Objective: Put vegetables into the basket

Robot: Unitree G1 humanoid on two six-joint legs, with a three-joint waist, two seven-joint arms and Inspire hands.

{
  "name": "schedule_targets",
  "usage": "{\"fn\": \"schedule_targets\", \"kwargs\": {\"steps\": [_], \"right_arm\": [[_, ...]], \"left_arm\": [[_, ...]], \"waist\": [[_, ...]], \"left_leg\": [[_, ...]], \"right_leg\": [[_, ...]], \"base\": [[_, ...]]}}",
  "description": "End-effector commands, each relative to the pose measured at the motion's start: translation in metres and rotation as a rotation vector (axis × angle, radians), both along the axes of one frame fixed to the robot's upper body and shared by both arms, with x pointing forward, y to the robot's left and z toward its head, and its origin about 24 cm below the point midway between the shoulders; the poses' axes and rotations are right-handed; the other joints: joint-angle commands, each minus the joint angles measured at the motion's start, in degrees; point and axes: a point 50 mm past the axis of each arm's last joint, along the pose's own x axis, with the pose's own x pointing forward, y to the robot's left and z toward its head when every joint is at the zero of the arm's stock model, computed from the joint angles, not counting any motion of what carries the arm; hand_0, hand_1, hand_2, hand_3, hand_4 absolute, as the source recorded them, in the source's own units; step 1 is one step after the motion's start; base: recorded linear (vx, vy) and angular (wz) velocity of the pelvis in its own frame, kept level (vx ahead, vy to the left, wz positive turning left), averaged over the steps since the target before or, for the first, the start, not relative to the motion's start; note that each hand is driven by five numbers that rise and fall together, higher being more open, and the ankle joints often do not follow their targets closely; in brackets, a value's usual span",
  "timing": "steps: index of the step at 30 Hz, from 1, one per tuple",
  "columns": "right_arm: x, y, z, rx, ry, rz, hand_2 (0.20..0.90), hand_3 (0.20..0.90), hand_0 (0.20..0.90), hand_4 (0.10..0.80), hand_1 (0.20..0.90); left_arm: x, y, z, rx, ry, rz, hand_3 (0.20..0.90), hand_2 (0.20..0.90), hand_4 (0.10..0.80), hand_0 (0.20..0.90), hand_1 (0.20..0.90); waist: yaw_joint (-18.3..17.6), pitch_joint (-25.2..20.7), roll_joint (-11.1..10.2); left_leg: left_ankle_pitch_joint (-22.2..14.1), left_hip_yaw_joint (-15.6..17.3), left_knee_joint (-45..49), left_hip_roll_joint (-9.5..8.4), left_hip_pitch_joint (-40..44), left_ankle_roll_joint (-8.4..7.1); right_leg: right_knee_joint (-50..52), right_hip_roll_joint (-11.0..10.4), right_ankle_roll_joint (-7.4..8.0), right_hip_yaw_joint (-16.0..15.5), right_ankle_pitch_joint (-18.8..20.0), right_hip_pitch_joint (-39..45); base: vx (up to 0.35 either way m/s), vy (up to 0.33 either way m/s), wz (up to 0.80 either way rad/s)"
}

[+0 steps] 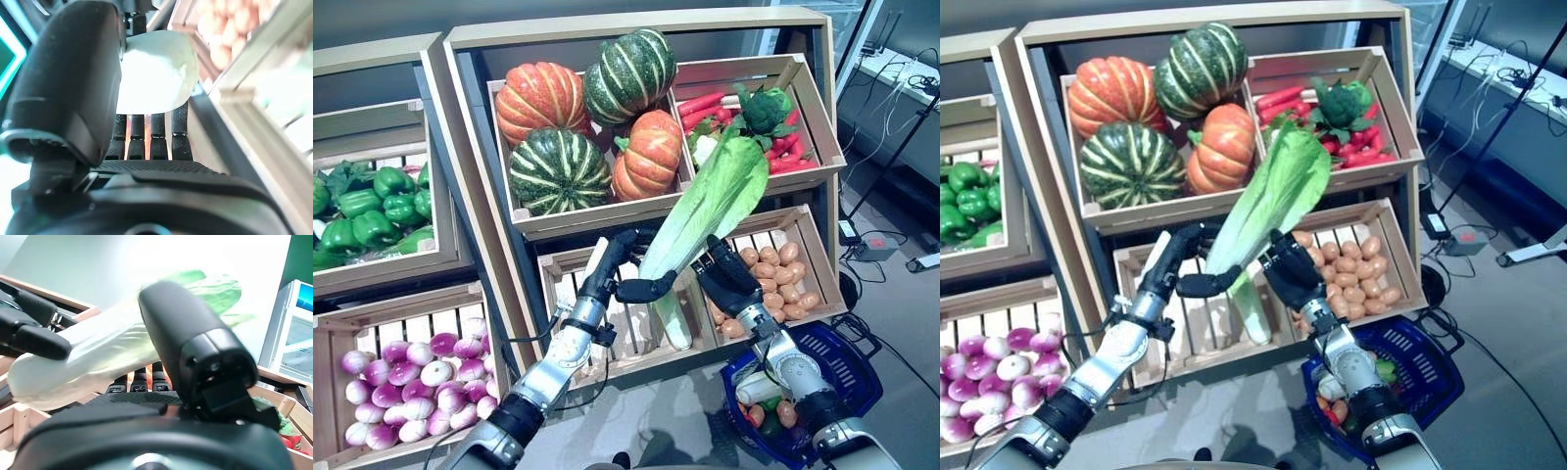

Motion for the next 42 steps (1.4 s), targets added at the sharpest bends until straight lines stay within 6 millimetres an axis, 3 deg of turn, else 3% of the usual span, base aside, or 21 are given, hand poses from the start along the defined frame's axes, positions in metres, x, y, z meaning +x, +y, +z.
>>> {"fn": "schedule_targets", "kwargs": {"steps": [1,8,11,16,18,22,27,30,34,42], "right_arm": [[0.022,0.059,0.149,0.351,-0.793,0.234,0.900,0.900,0.900,0.800,0.900],[0.021,0.057,0.153,0.351,-0.824,0.221,0.900,0.900,0.900,0.800,0.900],[0.020,0.056,0.151,0.353,-0.825,0.214,0.900,0.900,0.900,0.800,0.900],[0.022,0.053,0.150,0.308,-0.796,0.196,0.900,0.900,0.900,0.800,0.900],[0.025,0.049,0.145,0.250,-0.759,0.164,0.900,0.900,0.900,0.800,0.900],[0.031,0.042,0.138,0.187,-0.722,0.141,0.900,0.900,0.900,0.800,0.900],[0.042,0.027,0.130,0.057,-0.617,0.083,0.900,0.900,0.900,0.800,0.900],[0.055,0.007,0.121,-0.081,-0.510,-0.018,0.900,0.900,0.900,0.800,0.900],[0.060,-0.011,0.125,-0.072,-0.489,-0.073,0.900,0.900,0.900,0.800,0.900],[0.067,-0.024,0.144,-0.018,-0.519,-0.162,0.900,0.900,0.900,0.800,0.900]], "left_arm": [[-0.011,-0.025,-0.039,-0.024,0.254,-0.168,0.300,0.300,0.400,0.300,0.300],[-0.020,-0.024,-0.058,-0.272,0.441,-0.099,0.300,0.300,0.400,0.300,0.300],[-0.021,-0.022,-0.059,-0.254,0.436,-0.091,0.300,0.300,0.400,0.300,0.300],[-0.019,-0.019,-0.051,-0.060,0.329,-0.139,0.300,0.300,0.400,0.300,0.300],[-0.014,-0.023,-0.034,0.124,0.180,-0.220,0.300,0.300,0.400,0.300,0.300],[-0.009,-0.030,-0.015,0.263,0.035,-0.292,0.300,0.300,0.400,0.300,0.300],[-0.006,-0.037,0.009,0.409,-0.156,-0.379,0.300,0.300,0.400,0.300,0.300],[-0.006,-0.037,0.023,0.477,-0.266,-0.410,0.300,0.300,0.400,0.300,0.300],[-0.007,-0.032,0.025,0.519,-0.305,-0.427,0.300,0.300,0.400,0.300,0.300],[-0.013,-0.028,0.019,0.560,-0.299,-0.462,0.300,0.300,0.400,0.300,0.300]], "waist": [[-0.6,-3.7,-3.1],[-0.2,-4.0,-3.2],[-0.1,-4.1,-3.2],[-0.1,-4.0,-3.2],[-0.3,-4.0,-3.0],[-0.5,-3.7,-2.9],[-0.7,-3.3,-2.9],[-0.7,-3.1,-2.9],[-0.7,-3.0,-2.9],[-0.2,-2.8,-2.6]], "left_leg": [[-2.9,0.0,0.1,-2.68,-0.2,1.34],[-2.8,-0.1,0.1,-2.69,-0.3,1.40],[-2.8,0.0,0.1,-2.65,-0.4,1.40],[-2.6,0.0,0.1,-2.59,-0.4,1.41],[-2.6,-0.1,0.1,-2.59,-0.5,1.43],[-2.7,-0.1,0.1,-2.58,-0.4,1.44],[-2.7,-0.4,0.1,-2.57,-0.4,1.31],[-2.8,-0.5,0.1,-2.57,-0.2,1.20],[-2.9,-0.7,0.1,-2.63,0.0,1.21],[-3.0,-1.4,0.1,-2.80,0.2,1.26]], "right_leg": [[0.1,-1.8,-0.61,0.6,2.1,0.4],[0.1,-1.9,-0.76,0.4,2.2,0.4],[0.1,-1.9,-0.77,0.4,2.2,0.3],[0.1,-1.9,-0.74,0.6,2.3,0.3],[0.1,-1.8,-0.65,0.8,2.3,0.2],[0.1,-1.8,-0.53,0.9,2.3,0.2],[0.2,-1.9,-0.34,0.8,2.4,0.2],[0.3,-1.9,-0.31,0.7,2.3,0.3],[0.4,-1.9,-0.35,0.6,2.2,0.4],[0.4,-1.8,-0.41,0.5,2.1,0.6]], "base": [[0.000,0.000,0.00],[0.000,0.000,0.00],[0.000,0.000,0.00],[0.000,0.000,0.00],[0.000,0.000,0.00],[0.000,0.000,0.00],[0.000,0.000,0.00],[0.000,0.000,0.00],[0.000,0.000,0.00],[0.000,0.003,0.01]]}}
